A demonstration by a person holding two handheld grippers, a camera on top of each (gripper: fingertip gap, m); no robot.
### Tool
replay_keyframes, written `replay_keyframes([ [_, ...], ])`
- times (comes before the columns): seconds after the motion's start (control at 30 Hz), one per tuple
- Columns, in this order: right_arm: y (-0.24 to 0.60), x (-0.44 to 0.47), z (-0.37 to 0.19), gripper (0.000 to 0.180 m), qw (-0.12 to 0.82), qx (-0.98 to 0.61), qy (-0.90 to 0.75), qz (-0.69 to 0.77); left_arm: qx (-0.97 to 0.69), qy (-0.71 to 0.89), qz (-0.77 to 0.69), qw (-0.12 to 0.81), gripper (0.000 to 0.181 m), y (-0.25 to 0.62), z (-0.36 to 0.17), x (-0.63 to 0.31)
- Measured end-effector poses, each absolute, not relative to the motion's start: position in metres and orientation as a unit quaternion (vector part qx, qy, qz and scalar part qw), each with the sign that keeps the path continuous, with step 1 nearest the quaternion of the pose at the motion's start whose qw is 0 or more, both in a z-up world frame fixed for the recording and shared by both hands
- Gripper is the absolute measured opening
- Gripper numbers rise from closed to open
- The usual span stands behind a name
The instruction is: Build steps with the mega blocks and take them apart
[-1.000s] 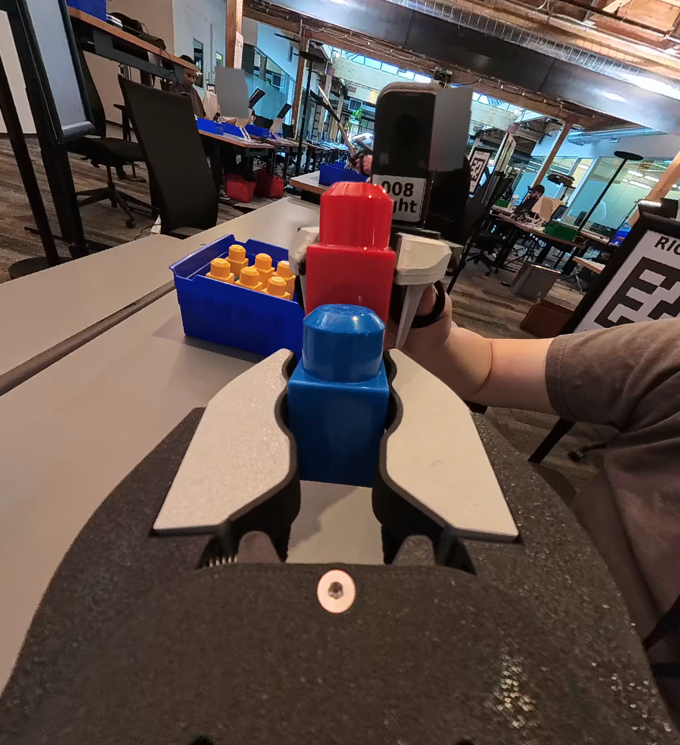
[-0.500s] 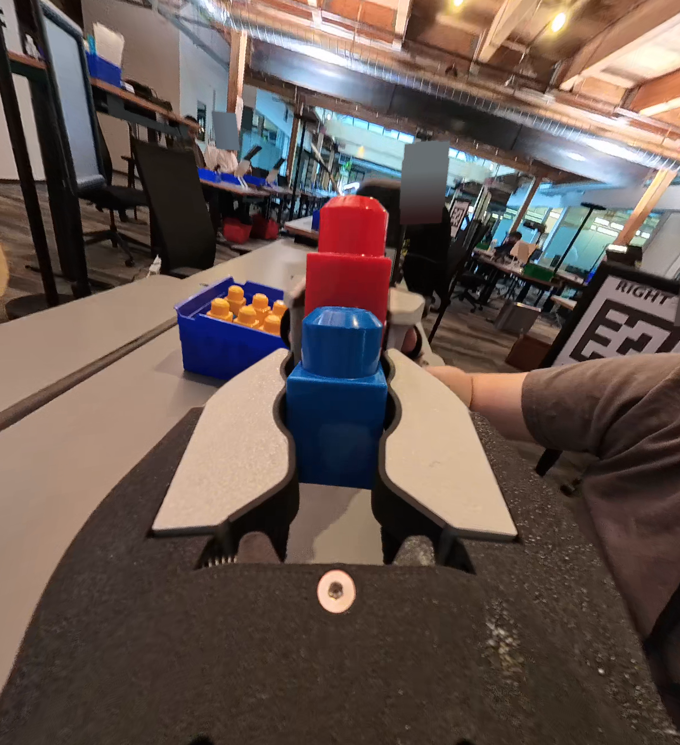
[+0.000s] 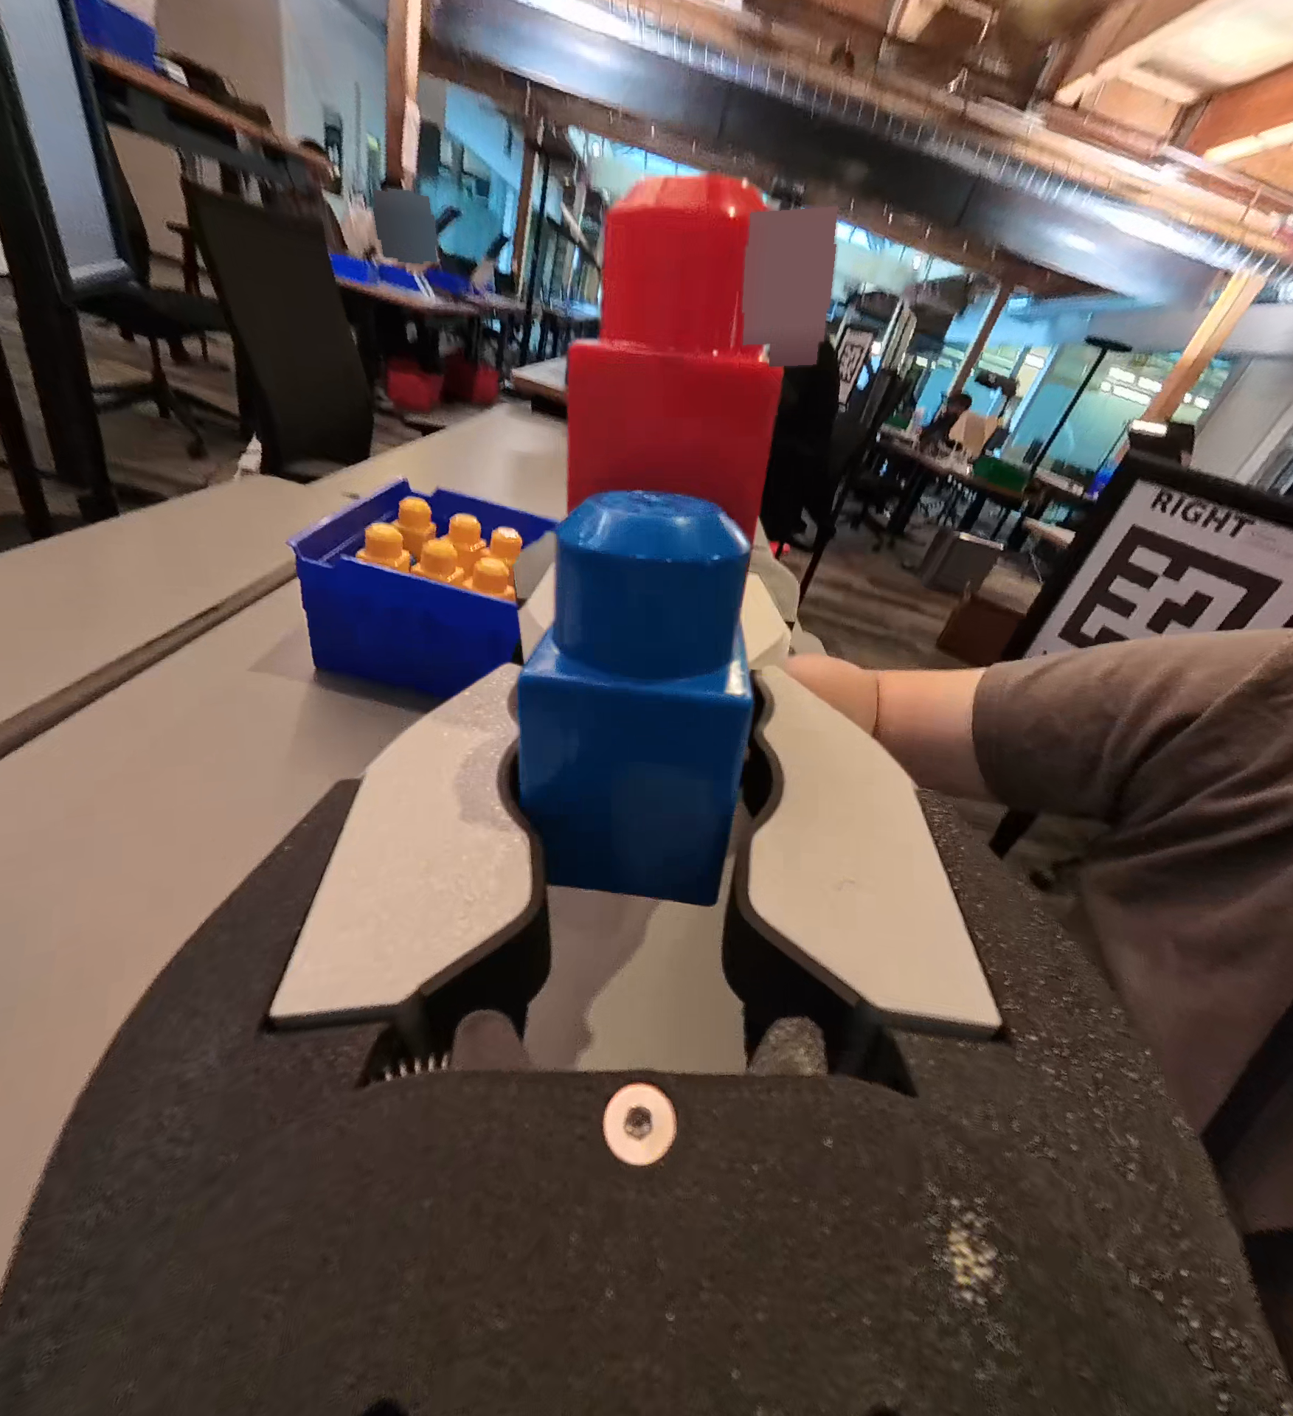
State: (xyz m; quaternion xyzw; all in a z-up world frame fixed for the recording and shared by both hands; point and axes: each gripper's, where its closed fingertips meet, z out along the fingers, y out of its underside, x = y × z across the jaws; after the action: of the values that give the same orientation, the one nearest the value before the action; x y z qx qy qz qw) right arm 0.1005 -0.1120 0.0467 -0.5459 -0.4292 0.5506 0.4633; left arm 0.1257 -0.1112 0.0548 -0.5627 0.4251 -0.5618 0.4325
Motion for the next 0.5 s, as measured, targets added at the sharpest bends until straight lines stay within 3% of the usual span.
replay_keyframes([
  [0.27,-0.106,0.106,0.043,0.035,0.469,-0.558,-0.468,0.499,-0.558,0.414,-0.545,0.469,0.045,-0.102,0.058,0.121],
  [0.5,-0.089,0.14,0.085,0.057,0.526,-0.548,-0.396,0.515,-0.586,0.437,-0.527,0.432,0.044,-0.106,0.036,0.134],
])
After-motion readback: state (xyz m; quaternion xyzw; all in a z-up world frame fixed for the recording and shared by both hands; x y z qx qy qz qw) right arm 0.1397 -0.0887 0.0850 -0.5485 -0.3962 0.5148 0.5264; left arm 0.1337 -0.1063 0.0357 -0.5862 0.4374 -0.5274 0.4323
